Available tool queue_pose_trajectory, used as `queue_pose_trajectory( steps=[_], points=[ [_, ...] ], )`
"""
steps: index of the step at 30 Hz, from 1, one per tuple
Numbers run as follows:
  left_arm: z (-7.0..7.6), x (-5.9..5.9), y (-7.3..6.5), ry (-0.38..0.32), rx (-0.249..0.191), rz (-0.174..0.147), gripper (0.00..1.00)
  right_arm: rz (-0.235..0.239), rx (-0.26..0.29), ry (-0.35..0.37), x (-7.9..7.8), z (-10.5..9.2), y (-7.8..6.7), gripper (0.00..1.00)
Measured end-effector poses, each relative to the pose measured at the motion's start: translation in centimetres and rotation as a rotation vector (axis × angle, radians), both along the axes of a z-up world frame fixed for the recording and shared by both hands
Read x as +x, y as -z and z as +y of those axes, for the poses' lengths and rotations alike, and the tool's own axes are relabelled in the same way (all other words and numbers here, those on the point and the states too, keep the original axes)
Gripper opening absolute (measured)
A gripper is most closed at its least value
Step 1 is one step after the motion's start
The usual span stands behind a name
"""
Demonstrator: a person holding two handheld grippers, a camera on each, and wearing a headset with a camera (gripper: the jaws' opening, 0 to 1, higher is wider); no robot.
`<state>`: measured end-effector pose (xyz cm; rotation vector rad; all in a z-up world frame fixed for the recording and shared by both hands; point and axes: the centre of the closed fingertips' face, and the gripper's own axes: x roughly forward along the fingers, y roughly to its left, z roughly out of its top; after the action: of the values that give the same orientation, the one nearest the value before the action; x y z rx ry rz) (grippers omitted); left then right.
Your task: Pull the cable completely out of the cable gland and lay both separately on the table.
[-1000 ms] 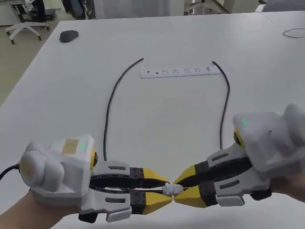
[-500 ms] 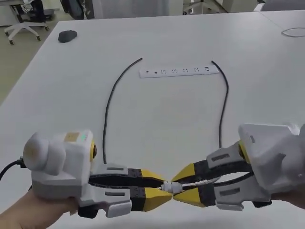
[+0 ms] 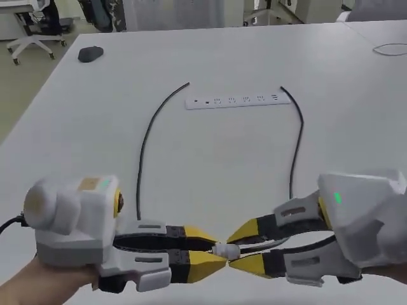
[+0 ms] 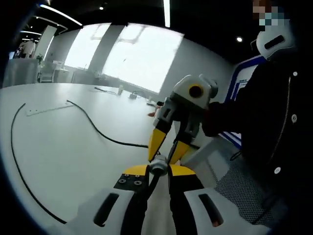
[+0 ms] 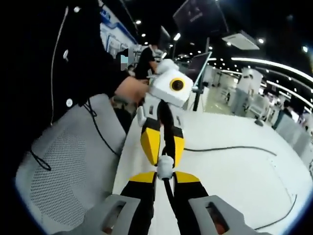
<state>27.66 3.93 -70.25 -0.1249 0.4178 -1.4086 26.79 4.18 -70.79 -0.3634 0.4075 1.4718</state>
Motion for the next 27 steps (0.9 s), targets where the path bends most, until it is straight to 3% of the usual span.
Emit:
queue_pose_trajectory(
  steps=[1,4,5,8,11,18,22,25,27],
  points=[
    [0.1,0.0,-0.1,0.005,0.009,-0.042,0.15,0.078,0.017,0.01,-0.1,-0.2,-0.2,0.11],
    [0.2,-0.1,-0.5,0.02,0.017,-0.11,0.15,0.27,0.079,0.047,-0.2,-0.2,-0.7,0.21],
    [0.2,-0.2,-0.5,0.025,0.024,-0.12,0.15,0.313,0.089,0.061,-0.2,-0.3,-0.8,0.23],
    [0.1,-0.4,-0.4,0.044,0.056,-0.17,0.15,0.392,0.144,0.066,-0.3,0.0,-1.5,0.18],
    [0.0,-0.6,-0.7,0.058,0.054,-0.206,0.15,0.422,0.149,0.076,0.0,0.1,-1.4,0.19],
    [-0.1,-0.8,-1.0,0.071,0.042,-0.233,0.15,0.459,0.122,0.056,-0.4,0.6,-1.0,0.09],
    [0.1,-0.6,-1.0,0.069,0.042,-0.231,0.15,0.437,0.115,0.052,-0.5,0.7,-1.0,0.08],
    [0.1,-0.5,-0.9,0.06,0.04,-0.215,0.15,0.319,0.11,0.028,-0.3,0.7,-1.1,0.07],
    [0.1,-0.2,-0.9,0.046,0.034,-0.184,0.15,0.22,0.106,0.012,-0.3,0.7,-1.2,0.07]
  ],
)
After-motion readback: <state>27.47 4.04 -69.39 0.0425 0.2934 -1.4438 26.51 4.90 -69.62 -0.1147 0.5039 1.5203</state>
